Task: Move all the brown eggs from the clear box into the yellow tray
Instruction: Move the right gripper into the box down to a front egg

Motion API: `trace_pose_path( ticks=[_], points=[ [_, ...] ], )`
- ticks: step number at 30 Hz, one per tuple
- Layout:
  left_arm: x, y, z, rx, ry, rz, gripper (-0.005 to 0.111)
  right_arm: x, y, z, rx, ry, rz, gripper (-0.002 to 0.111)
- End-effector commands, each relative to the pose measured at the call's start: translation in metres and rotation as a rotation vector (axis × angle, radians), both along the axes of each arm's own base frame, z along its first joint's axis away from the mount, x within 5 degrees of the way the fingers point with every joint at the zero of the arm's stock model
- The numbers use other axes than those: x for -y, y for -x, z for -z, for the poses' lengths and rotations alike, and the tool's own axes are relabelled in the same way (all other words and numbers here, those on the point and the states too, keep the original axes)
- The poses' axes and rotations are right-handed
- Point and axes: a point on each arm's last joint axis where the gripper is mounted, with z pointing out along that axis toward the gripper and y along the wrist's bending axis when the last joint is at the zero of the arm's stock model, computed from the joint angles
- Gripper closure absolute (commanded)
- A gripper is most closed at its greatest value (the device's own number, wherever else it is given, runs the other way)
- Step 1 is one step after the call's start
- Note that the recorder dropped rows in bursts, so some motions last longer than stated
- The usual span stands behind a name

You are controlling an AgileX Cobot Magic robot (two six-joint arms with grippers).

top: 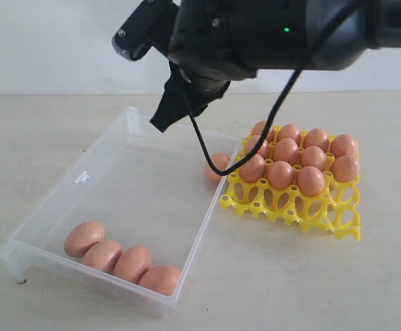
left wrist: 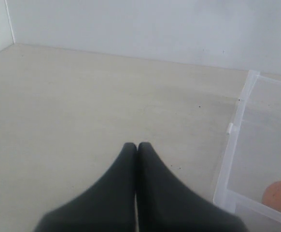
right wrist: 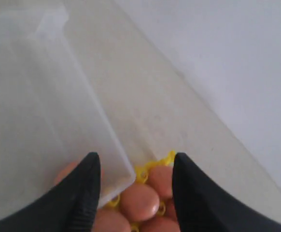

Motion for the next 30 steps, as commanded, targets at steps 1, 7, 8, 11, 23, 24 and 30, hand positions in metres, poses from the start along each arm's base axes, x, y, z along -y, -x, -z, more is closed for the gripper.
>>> trace_pose_path(
  ticks=[1, 7, 8, 11, 23, 24, 30],
  points=[
    [0.0, 0.0, -0.001, 0.006, 0.009, 0.002, 0.111, -0.01, -0.003, 0.011, -0.219, 0.18, -0.058, 0.063],
    [0.0, 0.0, -0.001, 0.006, 0.009, 0.002, 0.111, -0.047, -0.007, 0.019, -0.378, 0.048, -0.196, 0.063],
    [0.0, 0.0, -0.001, 0.006, 0.009, 0.002, 0.111, -0.053, -0.006, 0.024, -0.422, 0.042, -0.229, 0.063],
    [0.0, 0.0, -0.001, 0.006, 0.009, 0.002, 0.111, -0.063, -0.001, 0.042, -0.561, 0.078, -0.321, 0.063],
    [0.0, 0.0, -0.001, 0.006, 0.009, 0.002, 0.111, -0.07, 0.002, 0.062, -0.556, 0.31, -0.772, 0.062],
    [0.0, 0.0, -0.001, 0.006, 0.009, 0.002, 0.111, -0.07, 0.002, 0.062, -0.548, 0.328, -0.812, 0.062],
    [0.0, 0.0, -0.001, 0.006, 0.009, 0.002, 0.111, -0.084, 0.009, 0.063, -0.498, 0.257, -1.045, 0.062]
  ],
)
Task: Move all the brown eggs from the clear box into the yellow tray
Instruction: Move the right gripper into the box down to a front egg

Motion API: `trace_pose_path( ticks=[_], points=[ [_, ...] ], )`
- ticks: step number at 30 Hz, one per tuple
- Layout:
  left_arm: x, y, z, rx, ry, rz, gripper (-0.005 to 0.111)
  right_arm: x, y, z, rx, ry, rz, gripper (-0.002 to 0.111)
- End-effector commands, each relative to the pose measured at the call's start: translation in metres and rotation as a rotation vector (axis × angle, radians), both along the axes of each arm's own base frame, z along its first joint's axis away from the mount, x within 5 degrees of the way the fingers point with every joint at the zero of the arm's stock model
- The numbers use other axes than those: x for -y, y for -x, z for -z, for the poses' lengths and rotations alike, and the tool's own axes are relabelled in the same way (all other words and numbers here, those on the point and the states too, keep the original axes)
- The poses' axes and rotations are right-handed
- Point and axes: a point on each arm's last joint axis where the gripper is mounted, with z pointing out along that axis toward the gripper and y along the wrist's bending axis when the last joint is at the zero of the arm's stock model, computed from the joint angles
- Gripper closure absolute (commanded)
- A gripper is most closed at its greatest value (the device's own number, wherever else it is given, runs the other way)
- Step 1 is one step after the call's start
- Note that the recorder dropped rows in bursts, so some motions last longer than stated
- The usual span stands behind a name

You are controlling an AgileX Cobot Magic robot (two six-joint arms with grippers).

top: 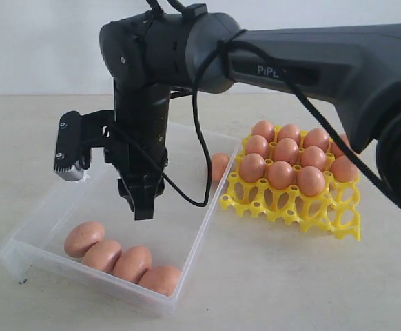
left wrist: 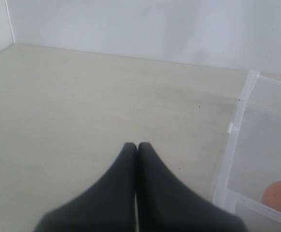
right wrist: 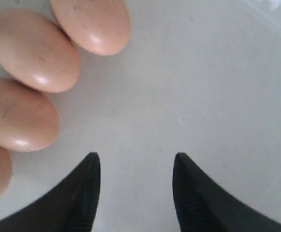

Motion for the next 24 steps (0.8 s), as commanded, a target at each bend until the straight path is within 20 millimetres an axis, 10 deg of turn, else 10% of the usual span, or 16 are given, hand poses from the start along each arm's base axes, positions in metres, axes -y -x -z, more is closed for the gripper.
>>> trace_pose_path(
  ticks=[1, 24],
  points=[
    [0.0, 0.0, -0.001, 0.006, 0.009, 0.002, 0.111, -0.014, 0.007, -0.009, -0.019, -0.155, -0.167, 0.062],
    [0.0, 0.0, -0.001, 0.006, 0.009, 0.002, 0.111, -0.041, 0.01, 0.027, -0.081, -0.321, -0.226, 0.062]
  ],
)
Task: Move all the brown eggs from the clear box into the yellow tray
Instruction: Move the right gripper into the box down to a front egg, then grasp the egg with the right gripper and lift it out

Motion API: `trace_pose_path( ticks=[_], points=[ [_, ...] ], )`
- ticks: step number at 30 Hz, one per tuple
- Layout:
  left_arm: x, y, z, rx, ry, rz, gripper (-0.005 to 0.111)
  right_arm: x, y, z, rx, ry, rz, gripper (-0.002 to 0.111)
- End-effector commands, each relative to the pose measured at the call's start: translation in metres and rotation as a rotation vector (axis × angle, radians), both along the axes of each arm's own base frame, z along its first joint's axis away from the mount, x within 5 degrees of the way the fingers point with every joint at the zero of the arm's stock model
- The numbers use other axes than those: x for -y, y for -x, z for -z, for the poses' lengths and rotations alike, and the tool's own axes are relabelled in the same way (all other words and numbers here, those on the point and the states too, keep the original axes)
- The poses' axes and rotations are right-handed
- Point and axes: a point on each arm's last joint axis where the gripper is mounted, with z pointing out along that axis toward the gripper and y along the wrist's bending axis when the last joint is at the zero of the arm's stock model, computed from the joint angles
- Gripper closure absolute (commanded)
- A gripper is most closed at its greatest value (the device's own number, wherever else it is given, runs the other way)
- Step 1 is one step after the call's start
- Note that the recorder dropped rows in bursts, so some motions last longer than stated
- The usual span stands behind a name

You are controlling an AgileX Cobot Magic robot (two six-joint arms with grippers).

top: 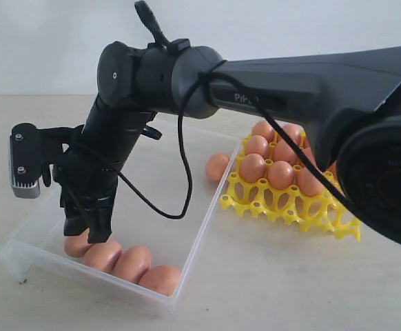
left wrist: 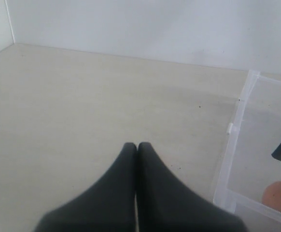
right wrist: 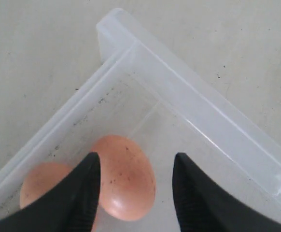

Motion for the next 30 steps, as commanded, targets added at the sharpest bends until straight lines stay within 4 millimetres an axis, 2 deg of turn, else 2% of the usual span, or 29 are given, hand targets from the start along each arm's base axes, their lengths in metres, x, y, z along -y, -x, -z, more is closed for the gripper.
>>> trace_pose_path(
  ticks=[1, 4, 9, 11, 21, 26, 28, 30],
  points=[
    [0.0, 0.0, -0.001, 0.006, 0.009, 0.002, 0.111, -0.001, -0.001, 0.007, -0.001, 0.019, 0.002, 0.062],
    [0.0, 0.0, -0.001, 0.006, 0.009, 0.002, 0.111, -0.001, -0.002, 0.013, -0.003, 0.029, 0.001, 0.06],
    [0.0, 0.0, -0.001, 0.006, 0.009, 0.002, 0.111, 0.0, -0.002, 0.018, -0.004, 0.036, 0.006, 0.038],
    [0.0, 0.0, -0.001, 0.006, 0.009, 0.002, 0.111, 0.0, -0.003, 0.021, 0.001, 0.039, 0.009, 0.035],
    [0.0, 0.0, -0.001, 0.006, 0.009, 0.002, 0.111, -0.004, -0.009, 0.041, 0.007, 0.036, 0.056, 0.035],
    [0.0, 0.0, -0.001, 0.006, 0.009, 0.002, 0.111, -0.007, -0.016, 0.049, -0.016, 0.005, 0.2, 0.036],
    [0.0, 0.0, -0.001, 0.006, 0.009, 0.002, 0.111, -0.008, -0.019, 0.047, -0.041, -0.015, 0.294, 0.046],
    [0.0, 0.0, -0.001, 0.006, 0.009, 0.002, 0.111, -0.009, -0.02, 0.047, -0.085, -0.025, 0.378, 0.063]
  ],
)
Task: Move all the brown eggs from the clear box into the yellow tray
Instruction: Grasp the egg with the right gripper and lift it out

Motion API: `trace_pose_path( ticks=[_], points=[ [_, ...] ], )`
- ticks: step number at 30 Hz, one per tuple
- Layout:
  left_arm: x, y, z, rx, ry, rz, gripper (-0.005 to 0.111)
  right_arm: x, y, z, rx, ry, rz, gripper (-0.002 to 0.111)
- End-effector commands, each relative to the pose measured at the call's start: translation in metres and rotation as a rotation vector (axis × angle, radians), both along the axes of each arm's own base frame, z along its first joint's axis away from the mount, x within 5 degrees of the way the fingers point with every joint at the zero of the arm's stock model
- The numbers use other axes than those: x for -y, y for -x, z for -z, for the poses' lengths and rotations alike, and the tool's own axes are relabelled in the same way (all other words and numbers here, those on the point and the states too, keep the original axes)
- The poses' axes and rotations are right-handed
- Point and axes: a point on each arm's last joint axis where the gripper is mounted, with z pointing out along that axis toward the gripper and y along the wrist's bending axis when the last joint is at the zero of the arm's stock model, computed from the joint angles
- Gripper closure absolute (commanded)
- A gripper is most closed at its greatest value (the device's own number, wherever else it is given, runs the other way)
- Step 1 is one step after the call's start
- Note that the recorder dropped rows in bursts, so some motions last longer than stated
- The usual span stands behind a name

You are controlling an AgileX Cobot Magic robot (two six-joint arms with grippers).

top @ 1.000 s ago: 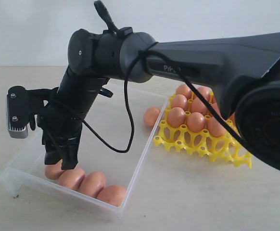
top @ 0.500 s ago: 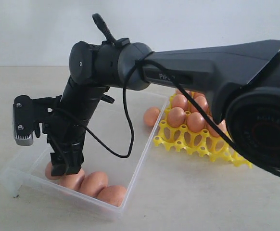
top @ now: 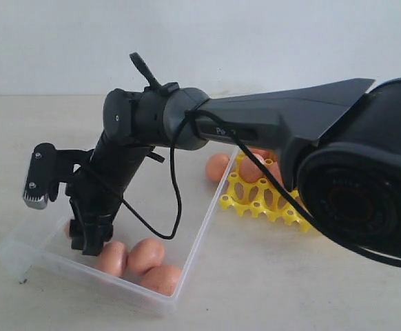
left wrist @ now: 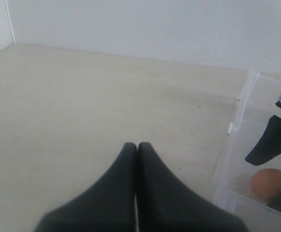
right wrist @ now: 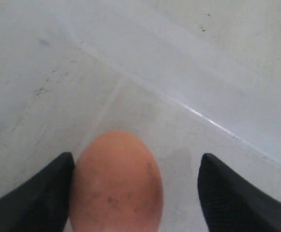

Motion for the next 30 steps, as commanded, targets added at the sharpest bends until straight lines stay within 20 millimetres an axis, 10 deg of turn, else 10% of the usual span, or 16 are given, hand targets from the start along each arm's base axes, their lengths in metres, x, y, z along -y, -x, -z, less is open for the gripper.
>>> trace_pose_path(
  ticks=[1, 4, 11, 23, 30],
  points=[
    [0.0, 0.0, -0.001, 0.006, 0.009, 0.002, 0.111, -0.001, -0.004, -0.002, -0.067, -0.034, 0.191, 0.075],
    [0.0, 0.0, -0.001, 0.006, 0.009, 0.002, 0.111, 0.0, -0.004, -0.001, -0.095, -0.023, 0.218, 0.108],
    [0.0, 0.0, -0.001, 0.006, 0.009, 0.002, 0.111, 0.001, -0.001, -0.019, -0.14, -0.04, 0.282, 0.109],
    [0.0, 0.0, -0.001, 0.006, 0.009, 0.002, 0.111, 0.014, 0.011, -0.115, -0.254, -0.219, 0.538, 0.109],
    [0.0, 0.0, -0.001, 0.006, 0.009, 0.002, 0.111, 0.048, 0.032, -0.108, -0.378, -0.352, 0.828, 0.109]
  ],
)
